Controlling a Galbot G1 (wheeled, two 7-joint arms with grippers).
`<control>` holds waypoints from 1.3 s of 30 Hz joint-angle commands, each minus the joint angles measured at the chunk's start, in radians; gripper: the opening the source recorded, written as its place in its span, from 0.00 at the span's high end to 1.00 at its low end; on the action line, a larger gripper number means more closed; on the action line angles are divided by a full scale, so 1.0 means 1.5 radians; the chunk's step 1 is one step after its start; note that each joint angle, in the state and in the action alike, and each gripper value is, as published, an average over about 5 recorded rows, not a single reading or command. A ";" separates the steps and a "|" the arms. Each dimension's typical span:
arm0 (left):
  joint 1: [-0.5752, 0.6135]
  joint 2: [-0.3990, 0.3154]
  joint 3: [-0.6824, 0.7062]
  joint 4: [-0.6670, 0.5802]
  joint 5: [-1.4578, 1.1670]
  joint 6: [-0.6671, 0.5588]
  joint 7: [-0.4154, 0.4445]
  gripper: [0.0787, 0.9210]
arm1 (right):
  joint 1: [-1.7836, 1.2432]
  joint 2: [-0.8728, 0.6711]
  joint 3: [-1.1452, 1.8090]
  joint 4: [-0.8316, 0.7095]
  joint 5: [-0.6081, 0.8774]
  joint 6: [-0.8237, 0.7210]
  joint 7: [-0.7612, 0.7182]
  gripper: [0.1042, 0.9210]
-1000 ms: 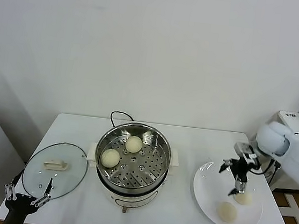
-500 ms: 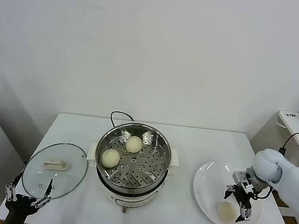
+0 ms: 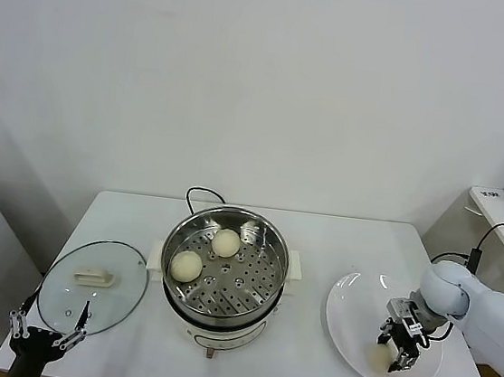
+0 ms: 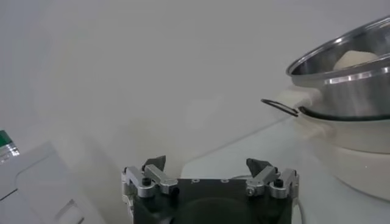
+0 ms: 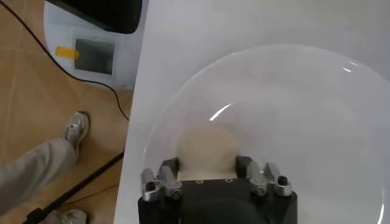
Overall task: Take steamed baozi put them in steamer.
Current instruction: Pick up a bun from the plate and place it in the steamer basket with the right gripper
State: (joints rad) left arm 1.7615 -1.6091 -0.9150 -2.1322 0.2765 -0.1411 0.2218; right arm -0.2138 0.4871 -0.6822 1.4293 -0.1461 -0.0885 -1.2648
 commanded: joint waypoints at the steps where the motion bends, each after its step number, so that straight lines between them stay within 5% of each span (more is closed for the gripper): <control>1: -0.001 -0.023 0.001 -0.001 0.002 0.001 0.000 0.12 | 0.198 0.010 -0.105 -0.008 0.066 -0.001 0.003 0.67; 6: -0.002 -0.024 0.001 -0.004 0.003 0.002 0.000 0.12 | 0.446 0.069 -0.254 -0.044 0.165 0.000 -0.002 0.81; 14: -0.001 -0.024 -0.003 -0.008 -0.002 0.002 0.000 0.12 | 0.645 0.243 -0.317 -0.089 0.245 0.043 -0.012 0.84; 26: 0.003 -0.028 -0.015 -0.001 -0.019 -0.004 0.000 0.12 | 0.555 0.393 -0.296 0.108 0.096 0.199 -0.009 0.84; 39: 0.001 -0.029 -0.031 0.015 -0.045 -0.017 -0.001 0.12 | 0.405 0.508 -0.263 0.071 -0.010 0.414 -0.072 0.83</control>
State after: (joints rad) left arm 1.7624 -1.6091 -0.9532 -2.1166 0.2239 -0.1620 0.2203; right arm 0.5008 1.1009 -1.0946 1.5189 -0.0482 0.3146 -1.3249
